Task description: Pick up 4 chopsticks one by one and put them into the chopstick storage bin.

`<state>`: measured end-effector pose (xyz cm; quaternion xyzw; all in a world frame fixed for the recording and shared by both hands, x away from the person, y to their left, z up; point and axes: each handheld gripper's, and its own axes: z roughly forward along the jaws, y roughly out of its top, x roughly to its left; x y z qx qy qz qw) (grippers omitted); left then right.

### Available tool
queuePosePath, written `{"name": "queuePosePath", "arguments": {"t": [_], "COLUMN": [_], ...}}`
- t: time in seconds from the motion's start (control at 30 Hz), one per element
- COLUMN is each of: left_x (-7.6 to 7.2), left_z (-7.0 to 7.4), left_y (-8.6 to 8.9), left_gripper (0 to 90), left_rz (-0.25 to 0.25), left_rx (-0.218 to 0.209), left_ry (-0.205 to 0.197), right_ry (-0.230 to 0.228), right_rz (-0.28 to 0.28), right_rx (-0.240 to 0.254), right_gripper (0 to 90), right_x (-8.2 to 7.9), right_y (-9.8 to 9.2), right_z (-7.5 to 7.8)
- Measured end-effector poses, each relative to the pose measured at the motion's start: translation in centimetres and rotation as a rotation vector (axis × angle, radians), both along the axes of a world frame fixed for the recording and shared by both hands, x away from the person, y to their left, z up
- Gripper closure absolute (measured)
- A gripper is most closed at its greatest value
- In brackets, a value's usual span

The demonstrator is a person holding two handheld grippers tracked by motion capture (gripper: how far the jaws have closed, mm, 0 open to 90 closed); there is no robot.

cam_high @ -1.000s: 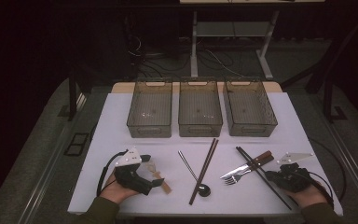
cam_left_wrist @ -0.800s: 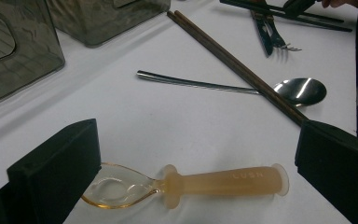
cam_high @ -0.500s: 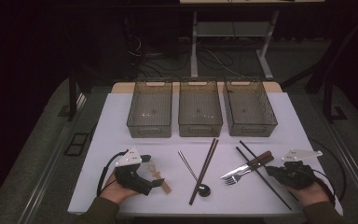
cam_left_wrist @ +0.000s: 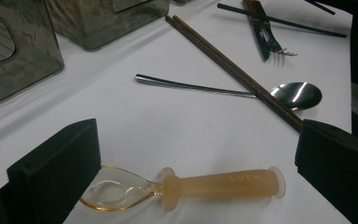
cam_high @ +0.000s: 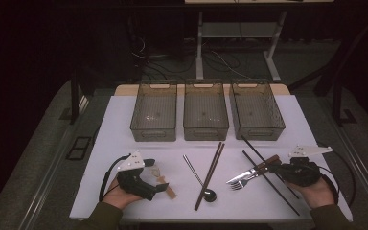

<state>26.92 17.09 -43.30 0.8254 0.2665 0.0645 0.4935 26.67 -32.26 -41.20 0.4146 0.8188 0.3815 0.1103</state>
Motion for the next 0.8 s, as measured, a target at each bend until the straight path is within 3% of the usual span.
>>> {"name": "queuePosePath", "arguments": {"t": [0.8], "left_x": [0.0], "left_z": [-0.1], "left_y": [-0.2], "left_gripper": [0.0], "left_rz": [-0.011], "left_rx": [0.002], "left_ry": [-0.008], "right_ry": [-0.057], "right_rz": [0.029], "right_rx": [0.064], "right_gripper": [85.3], "right_x": [2.1], "right_y": [4.5], "right_z": [1.7]}}
